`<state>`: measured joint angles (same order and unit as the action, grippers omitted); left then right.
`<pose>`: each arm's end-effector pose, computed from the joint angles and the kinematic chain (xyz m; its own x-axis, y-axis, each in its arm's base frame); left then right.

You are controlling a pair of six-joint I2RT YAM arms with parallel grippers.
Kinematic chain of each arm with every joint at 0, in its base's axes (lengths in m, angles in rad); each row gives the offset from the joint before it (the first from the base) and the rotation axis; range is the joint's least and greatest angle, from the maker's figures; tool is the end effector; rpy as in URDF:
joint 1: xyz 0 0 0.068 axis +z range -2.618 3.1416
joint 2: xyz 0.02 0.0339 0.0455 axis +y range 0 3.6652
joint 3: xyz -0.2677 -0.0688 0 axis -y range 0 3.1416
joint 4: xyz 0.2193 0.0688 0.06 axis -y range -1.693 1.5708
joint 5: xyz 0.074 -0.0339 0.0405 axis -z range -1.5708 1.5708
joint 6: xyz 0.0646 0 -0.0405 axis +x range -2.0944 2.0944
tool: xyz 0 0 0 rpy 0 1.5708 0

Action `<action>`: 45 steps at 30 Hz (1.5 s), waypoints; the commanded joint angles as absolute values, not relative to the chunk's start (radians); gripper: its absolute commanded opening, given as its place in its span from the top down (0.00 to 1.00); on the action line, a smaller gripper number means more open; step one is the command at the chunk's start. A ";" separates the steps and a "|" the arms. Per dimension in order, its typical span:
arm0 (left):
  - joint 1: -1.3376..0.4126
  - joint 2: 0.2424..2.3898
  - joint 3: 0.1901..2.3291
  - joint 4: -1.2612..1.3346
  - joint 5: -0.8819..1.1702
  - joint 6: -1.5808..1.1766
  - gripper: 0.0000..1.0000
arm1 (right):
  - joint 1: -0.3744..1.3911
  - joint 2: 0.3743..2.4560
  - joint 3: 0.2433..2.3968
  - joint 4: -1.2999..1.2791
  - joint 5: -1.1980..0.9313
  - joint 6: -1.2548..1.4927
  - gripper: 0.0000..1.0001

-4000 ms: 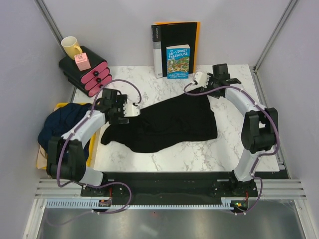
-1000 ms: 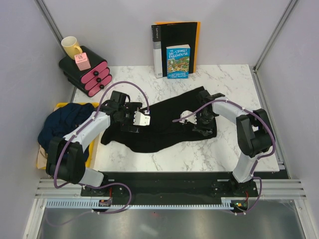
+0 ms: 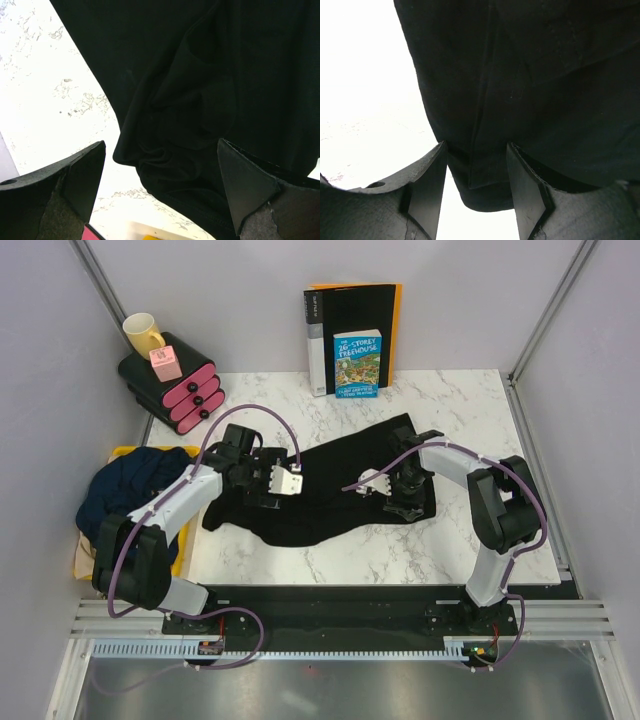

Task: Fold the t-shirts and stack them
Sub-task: Flatten the tshirt out

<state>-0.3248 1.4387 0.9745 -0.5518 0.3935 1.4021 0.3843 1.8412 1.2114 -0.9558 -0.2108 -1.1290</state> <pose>0.2557 -0.1122 0.2207 0.3440 0.8449 -0.4097 0.8758 -0.1313 0.4646 0.2749 0.1258 0.1536 -0.0675 -0.9808 -0.1828 -0.9935 0.0492 0.1028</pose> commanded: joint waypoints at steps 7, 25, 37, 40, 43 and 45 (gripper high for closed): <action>-0.336 1.411 0.962 -0.554 0.423 1.367 0.01 | 0.385 1.827 1.241 -0.930 -0.192 -1.129 0.42; -0.359 1.428 0.937 -0.557 0.463 1.394 0.01 | 0.357 1.824 1.241 -0.902 -0.153 -1.134 0.53; -0.362 1.483 0.891 -0.555 0.371 1.687 0.01 | 0.339 1.821 1.232 -0.864 -0.109 -1.118 1.00; -0.344 1.485 0.942 -0.554 0.360 1.778 0.01 | 0.337 1.807 1.245 -0.854 -0.086 -1.112 1.00; -0.330 1.503 1.000 -0.557 0.356 1.847 0.01 | 0.333 1.783 1.285 -0.838 -0.061 -1.098 1.00; -0.327 1.519 1.018 -0.563 0.353 1.877 0.01 | 0.331 1.767 1.311 -0.825 -0.052 -1.089 1.00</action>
